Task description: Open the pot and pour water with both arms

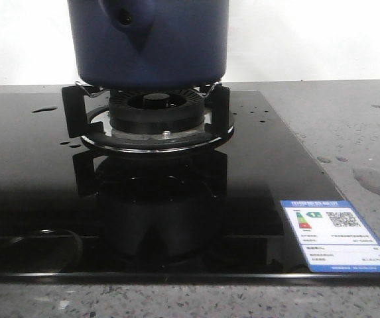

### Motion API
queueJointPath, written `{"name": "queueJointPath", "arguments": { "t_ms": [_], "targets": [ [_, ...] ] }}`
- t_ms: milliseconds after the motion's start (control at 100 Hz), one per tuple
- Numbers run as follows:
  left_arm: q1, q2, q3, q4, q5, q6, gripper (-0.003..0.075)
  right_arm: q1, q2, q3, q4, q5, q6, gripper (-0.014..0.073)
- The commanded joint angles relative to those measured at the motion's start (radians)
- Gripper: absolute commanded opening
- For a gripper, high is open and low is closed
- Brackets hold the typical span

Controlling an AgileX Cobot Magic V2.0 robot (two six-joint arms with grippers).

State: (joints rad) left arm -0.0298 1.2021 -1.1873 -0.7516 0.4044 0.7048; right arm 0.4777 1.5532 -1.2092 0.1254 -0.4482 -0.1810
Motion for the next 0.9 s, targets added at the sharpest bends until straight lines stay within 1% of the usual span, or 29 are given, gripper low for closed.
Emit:
{"name": "queueJointPath", "arguments": {
  "t_ms": [0, 170, 590, 730, 890],
  "targets": [
    [0.002, -0.025, -0.036, -0.039, -0.07, -0.003, 0.0339, 0.001, -0.021, -0.031, -0.016, -0.139, -0.002, -0.0046],
    [0.002, -0.025, -0.036, -0.039, -0.07, -0.003, 0.0339, 0.002, 0.012, -0.031, -0.021, -0.232, -0.002, -0.0046],
    [0.002, -0.025, -0.036, -0.039, -0.07, -0.003, 0.0339, 0.002, 0.023, -0.031, -0.098, -0.489, -0.002, -0.0046],
    [0.002, -0.025, -0.036, -0.039, -0.072, -0.003, 0.0339, 0.002, 0.023, -0.031, -0.1, -0.537, -0.002, -0.0046],
    [0.002, -0.025, -0.036, -0.039, -0.072, -0.003, 0.0339, 0.002, 0.023, -0.031, -0.101, -0.54, -0.002, -0.0046]
  ]
}}
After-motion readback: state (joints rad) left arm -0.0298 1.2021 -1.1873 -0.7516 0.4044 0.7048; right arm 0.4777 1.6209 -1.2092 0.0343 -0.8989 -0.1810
